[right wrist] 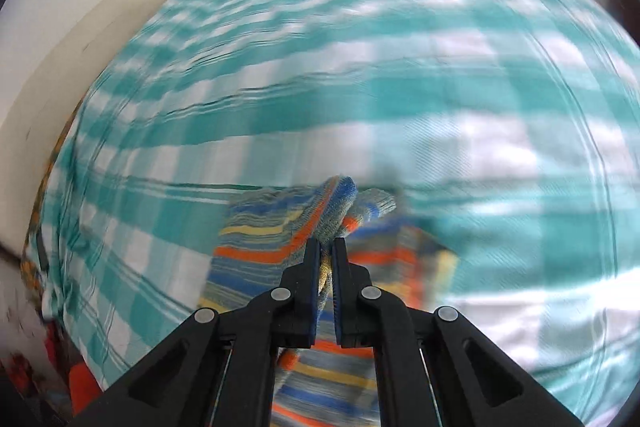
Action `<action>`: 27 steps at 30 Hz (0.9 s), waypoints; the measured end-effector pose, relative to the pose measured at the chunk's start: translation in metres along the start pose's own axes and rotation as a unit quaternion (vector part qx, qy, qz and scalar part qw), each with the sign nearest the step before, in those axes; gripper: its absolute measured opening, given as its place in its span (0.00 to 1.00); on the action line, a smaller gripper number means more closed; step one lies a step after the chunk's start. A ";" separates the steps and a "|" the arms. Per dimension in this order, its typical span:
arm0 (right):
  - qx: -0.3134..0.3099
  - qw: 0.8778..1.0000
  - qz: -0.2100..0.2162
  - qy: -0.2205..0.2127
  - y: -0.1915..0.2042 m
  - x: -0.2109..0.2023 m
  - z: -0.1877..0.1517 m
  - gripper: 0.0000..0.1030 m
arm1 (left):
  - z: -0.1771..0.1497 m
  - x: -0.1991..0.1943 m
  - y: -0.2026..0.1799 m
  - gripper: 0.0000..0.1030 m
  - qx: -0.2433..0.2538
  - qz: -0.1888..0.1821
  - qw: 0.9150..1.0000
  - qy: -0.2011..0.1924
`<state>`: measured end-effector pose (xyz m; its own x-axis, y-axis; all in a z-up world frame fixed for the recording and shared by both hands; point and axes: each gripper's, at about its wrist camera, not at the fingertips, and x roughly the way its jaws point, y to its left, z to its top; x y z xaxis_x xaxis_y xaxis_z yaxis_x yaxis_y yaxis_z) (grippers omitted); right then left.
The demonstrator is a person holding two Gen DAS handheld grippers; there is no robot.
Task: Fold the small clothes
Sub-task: 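Lift the hem with both grippers and fold it over toward the collar, then open both grippers and release the folded sweater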
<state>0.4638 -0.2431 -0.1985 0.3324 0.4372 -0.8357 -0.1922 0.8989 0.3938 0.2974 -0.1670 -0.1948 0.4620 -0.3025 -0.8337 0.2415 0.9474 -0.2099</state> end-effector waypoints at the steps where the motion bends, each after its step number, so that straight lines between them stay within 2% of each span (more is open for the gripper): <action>1: 0.019 1.000 -0.001 0.002 -0.018 0.003 -0.006 0.05 | -0.003 0.010 -0.008 0.08 0.009 0.004 1.000 0.010; 4: 0.053 0.998 -0.007 0.016 -0.054 0.020 -0.024 0.02 | -0.009 0.034 -0.018 0.09 0.034 0.022 0.998 0.037; 7: 0.072 0.997 -0.013 0.030 -0.075 0.036 -0.036 0.01 | -0.012 0.043 -0.022 0.13 0.055 0.038 0.996 0.055; 8: 0.085 0.996 -0.013 0.031 -0.082 0.039 -0.039 0.02 | -0.014 0.041 -0.023 0.22 0.058 0.041 0.996 0.055; 9: 0.105 0.994 -0.012 0.024 -0.090 0.039 -0.042 0.04 | -0.015 0.035 -0.023 0.36 0.062 0.034 0.996 0.058; 10: 0.118 0.993 -0.007 0.017 -0.095 0.036 -0.045 0.06 | -0.020 0.027 -0.023 0.43 0.064 0.019 0.996 0.056; 12: 0.133 0.991 0.004 -0.001 -0.102 0.021 -0.054 0.13 | -0.030 -0.004 -0.013 0.67 0.054 0.002 0.998 0.030; 14: 0.118 0.993 0.011 -0.010 -0.097 0.002 -0.062 0.15 | -0.042 -0.036 0.008 0.77 0.024 -0.004 1.000 -0.003; 15: 0.105 0.994 0.017 -0.014 -0.091 -0.010 -0.069 0.15 | -0.052 -0.053 0.030 0.79 -0.006 -0.001 1.000 -0.018; 17: 0.081 0.995 0.047 -0.016 -0.075 -0.038 -0.089 0.28 | -0.065 -0.064 0.067 0.79 -0.054 0.019 0.998 -0.025; 18: 0.078 0.995 0.060 -0.012 -0.069 -0.047 -0.100 0.42 | -0.069 -0.063 0.081 0.77 -0.070 0.028 0.997 -0.021; 19: 0.079 0.994 0.079 -0.008 -0.060 -0.055 -0.114 0.50 | -0.072 -0.059 0.093 0.76 -0.085 0.037 0.996 -0.012; 20: 0.081 0.992 0.095 -0.004 -0.055 -0.059 -0.125 0.50 | -0.074 -0.055 0.103 0.72 -0.097 0.046 0.994 -0.005; 23: 0.073 0.991 0.113 0.029 -0.028 -0.050 -0.153 0.50 | -0.068 -0.043 0.107 0.71 -0.089 0.056 0.994 -0.020; 26: 0.021 0.996 0.070 0.047 -0.003 -0.030 -0.163 0.49 | -0.058 -0.026 0.093 0.71 -0.041 0.093 0.994 -0.026; 27: -0.018 0.998 0.024 0.060 0.005 -0.018 -0.162 0.20 | -0.055 -0.020 0.090 0.65 -0.033 0.103 0.994 -0.017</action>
<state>0.3075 -0.2518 -0.2434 0.2091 0.4711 -0.8569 -0.2382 0.8744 0.4226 0.2630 -0.0696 -0.2249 0.5253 -0.1038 -0.8446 0.0829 0.9941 -0.0707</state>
